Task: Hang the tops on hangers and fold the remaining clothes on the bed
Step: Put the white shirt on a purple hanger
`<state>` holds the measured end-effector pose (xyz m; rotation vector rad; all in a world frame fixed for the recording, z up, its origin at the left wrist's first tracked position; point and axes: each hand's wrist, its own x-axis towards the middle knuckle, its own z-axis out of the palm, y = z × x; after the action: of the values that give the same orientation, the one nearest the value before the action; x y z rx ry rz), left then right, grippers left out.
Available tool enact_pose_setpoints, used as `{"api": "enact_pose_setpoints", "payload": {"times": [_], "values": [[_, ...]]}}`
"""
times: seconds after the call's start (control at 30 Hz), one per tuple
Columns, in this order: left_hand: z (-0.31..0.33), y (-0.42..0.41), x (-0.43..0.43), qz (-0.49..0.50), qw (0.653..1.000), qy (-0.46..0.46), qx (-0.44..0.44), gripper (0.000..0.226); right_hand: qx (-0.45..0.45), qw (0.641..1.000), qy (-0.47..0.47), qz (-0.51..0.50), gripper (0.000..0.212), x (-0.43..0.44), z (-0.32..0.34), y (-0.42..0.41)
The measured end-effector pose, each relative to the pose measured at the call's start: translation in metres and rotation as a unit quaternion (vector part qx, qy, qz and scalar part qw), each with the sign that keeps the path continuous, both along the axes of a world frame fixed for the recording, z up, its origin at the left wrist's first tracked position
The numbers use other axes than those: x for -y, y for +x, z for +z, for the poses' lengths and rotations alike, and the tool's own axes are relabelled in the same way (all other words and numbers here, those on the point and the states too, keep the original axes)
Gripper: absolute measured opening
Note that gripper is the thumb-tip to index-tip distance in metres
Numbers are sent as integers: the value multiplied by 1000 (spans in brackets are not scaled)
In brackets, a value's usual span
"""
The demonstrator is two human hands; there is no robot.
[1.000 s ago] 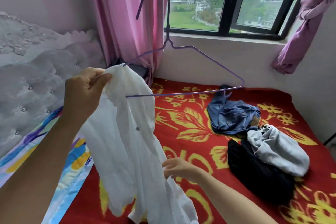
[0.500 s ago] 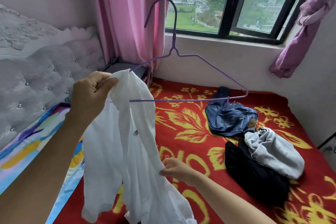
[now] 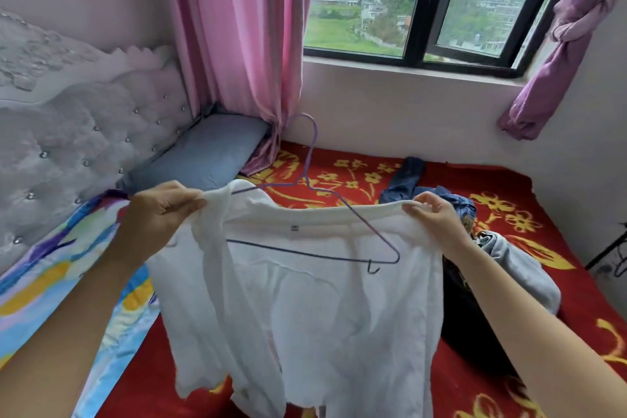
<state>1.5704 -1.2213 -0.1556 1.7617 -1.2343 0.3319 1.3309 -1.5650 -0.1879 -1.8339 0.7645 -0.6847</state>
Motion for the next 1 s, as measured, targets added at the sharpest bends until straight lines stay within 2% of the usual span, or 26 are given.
{"api": "enact_pose_setpoints", "payload": {"times": [0.07,0.13,0.23,0.3,0.37,0.4,0.43,0.47,0.53,0.57,0.6,0.63,0.7,0.77,0.8,0.87,0.93,1.0], "values": [[-14,1,7,41,997,19,67,44,-7,998,-58,-27,21,3,9,-2],[-23,-2,16,116,984,37,130,33,-18,992,-112,-52,20,1,16,-3],[-33,-17,32,199,970,32,134,15,16,982,-172,-77,17,-23,26,0],[-37,-25,42,240,966,8,101,18,4,978,-208,-16,16,-48,29,3],[-37,-31,49,239,967,-19,89,23,-78,959,-236,135,20,-71,25,7],[-35,-33,50,226,969,-34,91,23,-107,943,-258,182,33,-77,22,7],[-33,-34,50,208,972,-52,95,24,-97,935,-290,181,47,-78,21,7],[-29,-33,49,193,974,-69,99,29,-48,937,-318,134,55,-76,26,8],[-21,-30,44,167,976,-98,101,46,80,918,-388,-16,45,-61,42,8],[-18,-29,40,157,976,-108,101,52,117,899,-415,-75,38,-53,49,7],[-14,-28,37,151,977,-115,100,55,114,889,-433,-94,36,-45,58,7],[-12,-26,34,149,977,-120,98,56,77,893,-437,-76,39,-39,66,8],[-8,-24,29,151,976,-125,97,58,-55,914,-402,18,48,-29,76,12],[-5,-22,28,153,975,-128,103,59,-147,904,-390,94,46,-25,78,20],[-2,-21,29,150,975,-127,108,59,-153,906,-374,123,40,-25,77,26],[1,-19,29,147,974,-123,124,60,-90,936,-299,161,22,-31,80,37],[7,-18,30,152,973,-115,131,60,-31,960,-230,157,33,-35,81,45],[10,-19,30,168,967,-94,166,50,2,969,-205,136,41,-37,81,51]]}}
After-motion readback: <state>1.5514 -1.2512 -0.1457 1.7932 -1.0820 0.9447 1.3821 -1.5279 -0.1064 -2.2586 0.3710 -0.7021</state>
